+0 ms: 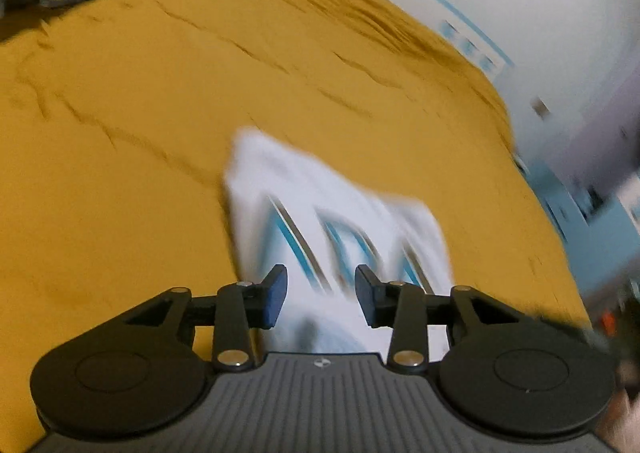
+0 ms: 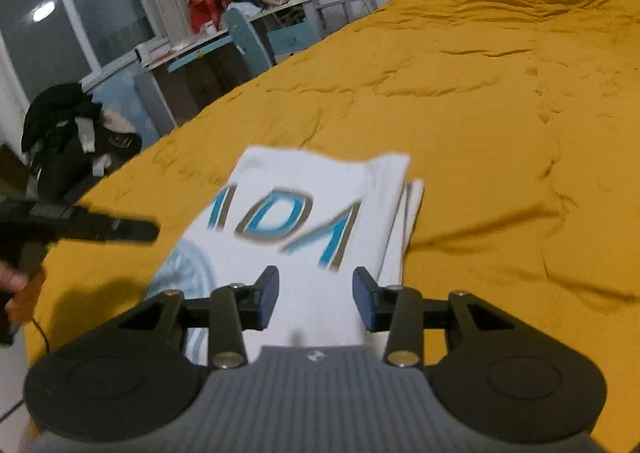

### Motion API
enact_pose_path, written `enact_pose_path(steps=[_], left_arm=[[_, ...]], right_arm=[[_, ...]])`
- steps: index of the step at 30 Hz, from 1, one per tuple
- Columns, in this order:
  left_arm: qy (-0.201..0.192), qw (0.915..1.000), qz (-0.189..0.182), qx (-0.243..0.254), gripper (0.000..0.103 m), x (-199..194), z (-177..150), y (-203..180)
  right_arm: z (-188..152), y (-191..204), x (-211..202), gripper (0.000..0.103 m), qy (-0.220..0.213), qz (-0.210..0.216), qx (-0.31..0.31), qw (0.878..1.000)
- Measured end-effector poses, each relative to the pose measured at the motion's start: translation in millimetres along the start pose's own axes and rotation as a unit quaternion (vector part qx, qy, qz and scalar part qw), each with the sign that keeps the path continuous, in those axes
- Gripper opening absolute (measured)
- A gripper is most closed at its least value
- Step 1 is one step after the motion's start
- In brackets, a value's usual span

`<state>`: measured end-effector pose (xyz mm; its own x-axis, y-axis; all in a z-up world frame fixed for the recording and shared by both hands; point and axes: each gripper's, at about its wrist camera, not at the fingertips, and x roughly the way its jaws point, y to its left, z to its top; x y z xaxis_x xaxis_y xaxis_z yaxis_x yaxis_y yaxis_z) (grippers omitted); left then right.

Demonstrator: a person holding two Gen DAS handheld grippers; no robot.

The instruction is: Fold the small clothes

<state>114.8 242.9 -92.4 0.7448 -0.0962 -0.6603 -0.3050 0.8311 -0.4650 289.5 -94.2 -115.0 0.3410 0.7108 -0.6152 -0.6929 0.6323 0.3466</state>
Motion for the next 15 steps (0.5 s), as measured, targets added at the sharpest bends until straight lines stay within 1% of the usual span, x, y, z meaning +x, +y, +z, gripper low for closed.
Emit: enact_pose_path(steps=[2, 3, 4, 6, 7, 8, 10, 12, 13, 15], left_arm=[[-0.016, 0.9996, 0.021, -0.011, 0.045, 21, 26, 18], [-0.015, 0.9993, 0.027, -0.022, 0.045, 33, 35, 25], [-0.017, 0.9984, 0.031, -0.044, 0.045, 45, 43, 36], [-0.007, 0.9965, 0.018, -0.082, 0.045, 67, 52, 51], [-0.001, 0.9955, 0.015, -0.094, 0.045, 78, 54, 57], [0.010, 0.9948, 0.009, -0.101, 0.045, 90, 56, 62], [0.028, 0.9928, -0.017, -0.115, 0.045, 109, 53, 70], [0.026, 0.9890, -0.041, -0.140, 0.043, 121, 53, 78], [0.017, 0.9882, -0.050, -0.144, 0.030, 124, 54, 81], [0.012, 0.9902, -0.065, -0.123, 0.013, 129, 59, 76]], right_arm=[[2, -2, 13, 0.037, 0.016, 0.013, 0.008, 1.000], [0, -1, 20, 0.037, 0.027, 0.021, 0.009, 0.999], [-4, 1, 24, 0.037, 0.036, 0.026, 0.006, 0.999], [-15, 8, 26, 0.037, 0.046, 0.033, -0.006, 0.998], [-21, 11, 25, 0.038, 0.044, 0.035, -0.014, 0.998], [-27, 14, 24, 0.041, 0.041, 0.036, -0.020, 0.998], [-37, 16, 23, 0.043, 0.040, 0.035, -0.025, 0.998], [-45, 18, 18, 0.044, 0.041, 0.034, -0.026, 0.998], [-45, 17, 19, 0.044, 0.040, 0.034, -0.027, 0.998], [-45, 16, 20, 0.044, 0.041, 0.036, -0.026, 0.998]])
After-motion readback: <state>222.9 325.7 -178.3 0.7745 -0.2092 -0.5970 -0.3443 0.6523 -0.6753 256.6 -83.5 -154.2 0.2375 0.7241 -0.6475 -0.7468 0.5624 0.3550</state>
